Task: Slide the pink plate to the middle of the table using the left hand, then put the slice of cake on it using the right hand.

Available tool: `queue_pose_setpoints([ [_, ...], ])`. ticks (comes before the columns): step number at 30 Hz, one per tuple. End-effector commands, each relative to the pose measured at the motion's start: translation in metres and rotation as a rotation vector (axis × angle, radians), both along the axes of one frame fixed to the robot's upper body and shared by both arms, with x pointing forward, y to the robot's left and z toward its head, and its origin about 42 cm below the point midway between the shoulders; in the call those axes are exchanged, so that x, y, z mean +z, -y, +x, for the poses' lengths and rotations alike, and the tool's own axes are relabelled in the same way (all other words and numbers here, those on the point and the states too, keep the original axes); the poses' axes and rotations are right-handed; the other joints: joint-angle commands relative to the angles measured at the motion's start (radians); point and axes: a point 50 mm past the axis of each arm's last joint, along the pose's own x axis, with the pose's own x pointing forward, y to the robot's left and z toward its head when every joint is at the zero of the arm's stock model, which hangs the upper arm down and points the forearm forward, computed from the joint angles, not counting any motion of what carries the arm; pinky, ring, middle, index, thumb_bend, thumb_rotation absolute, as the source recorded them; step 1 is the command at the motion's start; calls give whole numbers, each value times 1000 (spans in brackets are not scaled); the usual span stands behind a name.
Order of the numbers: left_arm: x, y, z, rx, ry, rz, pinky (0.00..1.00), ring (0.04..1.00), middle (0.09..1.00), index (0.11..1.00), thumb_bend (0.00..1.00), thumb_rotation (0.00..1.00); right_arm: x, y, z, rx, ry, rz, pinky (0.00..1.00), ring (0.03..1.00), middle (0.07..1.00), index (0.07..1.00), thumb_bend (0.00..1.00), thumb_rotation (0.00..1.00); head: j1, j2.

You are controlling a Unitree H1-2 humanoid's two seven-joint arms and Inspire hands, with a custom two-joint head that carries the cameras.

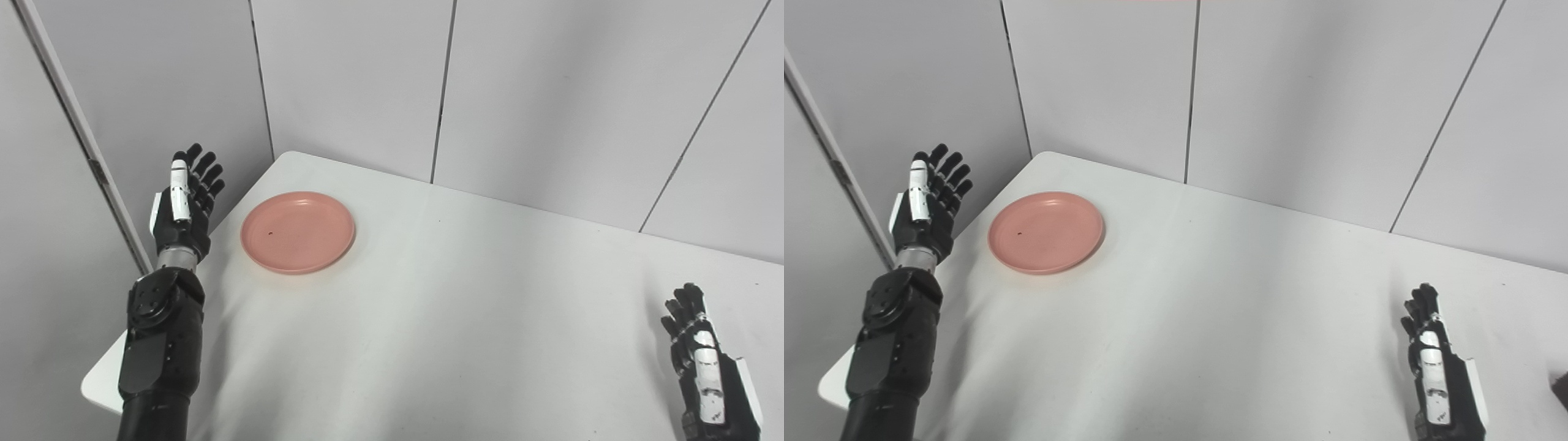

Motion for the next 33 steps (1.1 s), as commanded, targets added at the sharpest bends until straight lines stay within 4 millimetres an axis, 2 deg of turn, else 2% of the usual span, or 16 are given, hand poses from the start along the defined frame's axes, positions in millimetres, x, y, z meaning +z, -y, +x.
queue_pose_setpoints([
  [1, 22, -12, 5, 15, 77, 51, 929, 910, 910, 900, 405, 1000, -48, 12, -32, -28, -141, -8, 1000, 998, 1000, 1000, 327, 1000, 1, 1],
  [17, -1, -11, 8, 21, 8, 7, 937, 905, 891, 889, 396, 1000, -46, 12, -34, -27, -133, -6, 1000, 995, 1000, 1000, 333, 1000, -3, 16],
  [24, -5, 0, 9, 13, -15, -2, 906, 898, 883, 868, 395, 1000, -46, 13, -34, -29, -133, -13, 1000, 990, 1000, 1000, 333, 1000, -3, 19],
  [33, -12, 12, 11, -14, -57, -1, 931, 902, 887, 881, 401, 1000, -46, 14, -34, -26, -128, -14, 1000, 991, 1000, 1000, 341, 1000, -3, 22],
])
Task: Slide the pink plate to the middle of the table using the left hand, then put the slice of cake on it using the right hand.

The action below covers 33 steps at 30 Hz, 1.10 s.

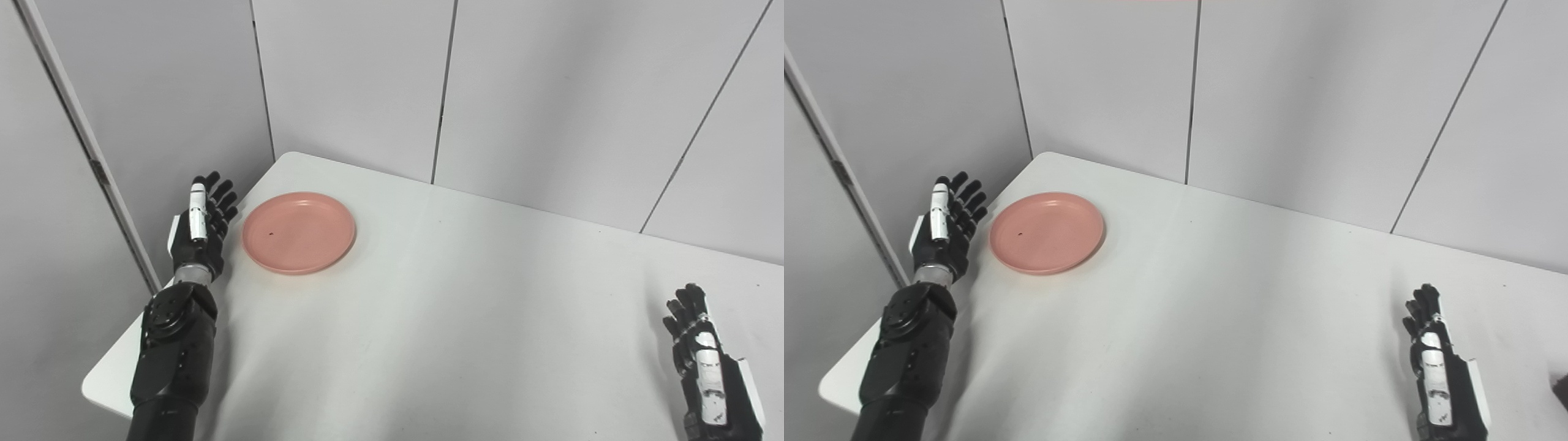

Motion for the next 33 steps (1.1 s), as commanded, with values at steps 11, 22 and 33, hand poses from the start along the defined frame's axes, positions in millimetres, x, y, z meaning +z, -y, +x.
queue_pose_setpoints([
  [11, 8, 16, 9, -23, 13, 44, 903, 879, 864, 859, 396, 1000, -47, 13, -32, -26, -141, -9, 1000, 990, 1000, 1000, 343, 1000, -4, 6],
  [22, 5, 18, 11, -18, 1, 31, 892, 873, 860, 852, 394, 1000, -47, 13, -33, -27, -139, -12, 1000, 994, 1000, 1000, 372, 1000, -6, 11],
  [33, 1, 28, 12, -69, -19, 41, 876, 878, 865, 858, 389, 1000, -45, 11, -34, -30, -134, -14, 994, 979, 994, 998, 356, 1000, -19, 17],
])
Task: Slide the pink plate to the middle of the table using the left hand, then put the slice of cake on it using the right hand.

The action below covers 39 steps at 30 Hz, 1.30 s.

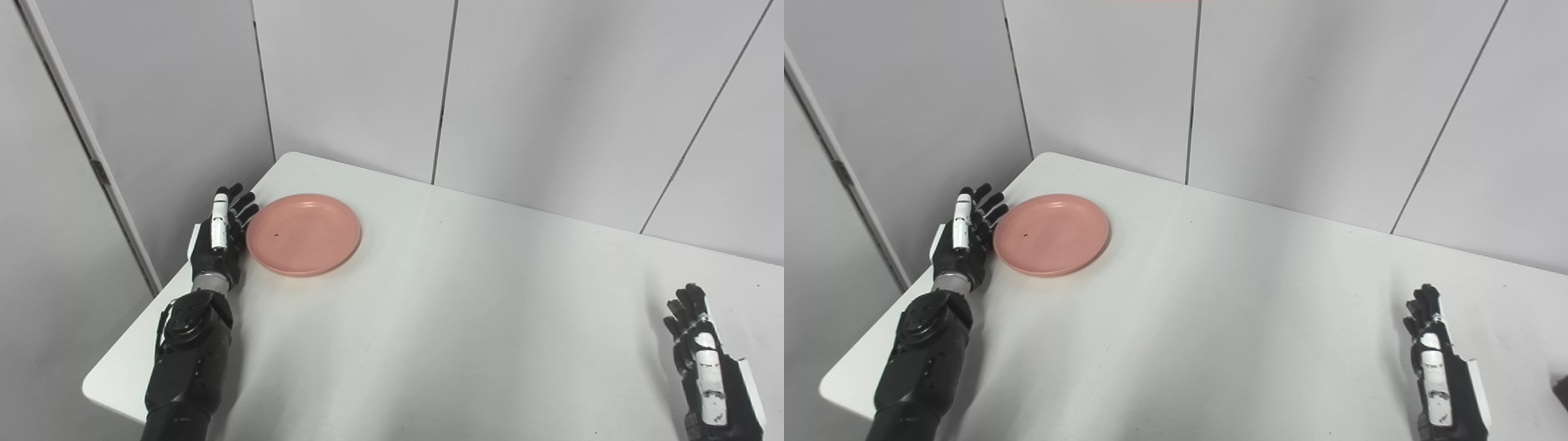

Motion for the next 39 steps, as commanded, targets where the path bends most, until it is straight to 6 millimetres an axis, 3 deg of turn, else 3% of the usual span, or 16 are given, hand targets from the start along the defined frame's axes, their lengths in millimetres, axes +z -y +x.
queue_pose_setpoints([
  [1, 12, 8, 8, -32, 30, 12, 874, 878, 865, 857, 389, 1000, -44, 10, -34, -30, -137, -2, 991, 978, 994, 999, 356, 1000, -4, 3],
  [19, 6, 55, 15, -122, 20, -20, 875, 873, 868, 853, 386, 1000, -43, 7, -35, -28, -133, -6, 996, 980, 996, 1000, 360, 1000, -15, 10],
  [30, 2, 81, 20, -200, 8, -58, 872, 875, 875, 859, 390, 1000, -43, 2, -34, -29, -129, -12, 989, 973, 989, 998, 387, 1000, -53, 21],
  [39, -1, 113, 21, -280, 0, -83, 858, 868, 871, 858, 387, 1000, -40, -6, -36, -24, -131, 10, 982, 972, 995, 1000, 354, 1000, -94, 36],
])
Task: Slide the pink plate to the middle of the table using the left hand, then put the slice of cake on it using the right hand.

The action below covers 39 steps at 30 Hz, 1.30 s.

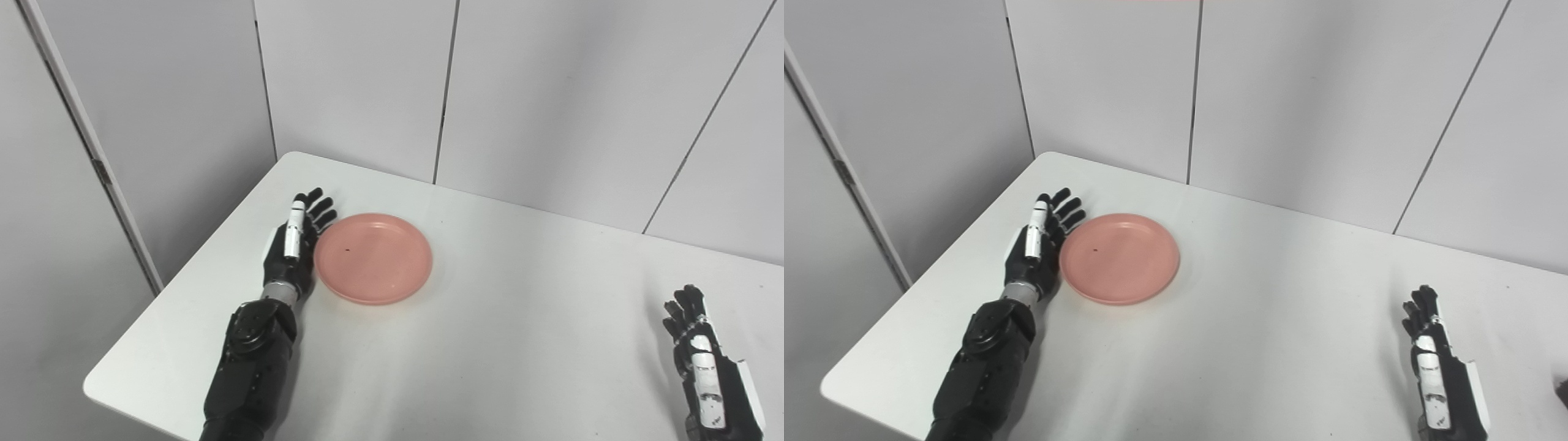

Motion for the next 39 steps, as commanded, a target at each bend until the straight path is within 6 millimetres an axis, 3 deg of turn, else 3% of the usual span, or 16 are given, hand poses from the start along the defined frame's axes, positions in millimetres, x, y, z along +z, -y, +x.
queue_pose_setpoints([
  [1, 4, 11, 4, -38, -9, -7, 858, 868, 871, 858, 385, 1000, -41, -2, -29, -24, -139, 33, 983, 973, 995, 1000, 352, 1000, -9, 4],
  [17, 12, 54, 4, -195, -32, -29, 882, 880, 876, 866, 390, 1000, -30, -23, -34, -43, -128, -7, 970, 967, 983, 985, 391, 1000, -111, 35],
  [27, 9, 92, 9, -302, -29, -53, 885, 880, 876, 865, 394, 1000, -23, -38, -37, -41, -124, -16, 970, 968, 981, 991, 373, 1000, -194, 57],
  [35, 3, 124, 6, -405, -53, -77, 898, 895, 888, 873, 388, 1000, -18, -51, -38, -48, -142, -12, 962, 965, 978, 990, 413, 1000, -267, 76],
  [39, 2, 136, 2, -448, -68, -71, 898, 895, 892, 879, 379, 1000, -15, -56, -38, -48, -148, -10, 963, 963, 977, 988, 377, 1000, -282, 81],
])
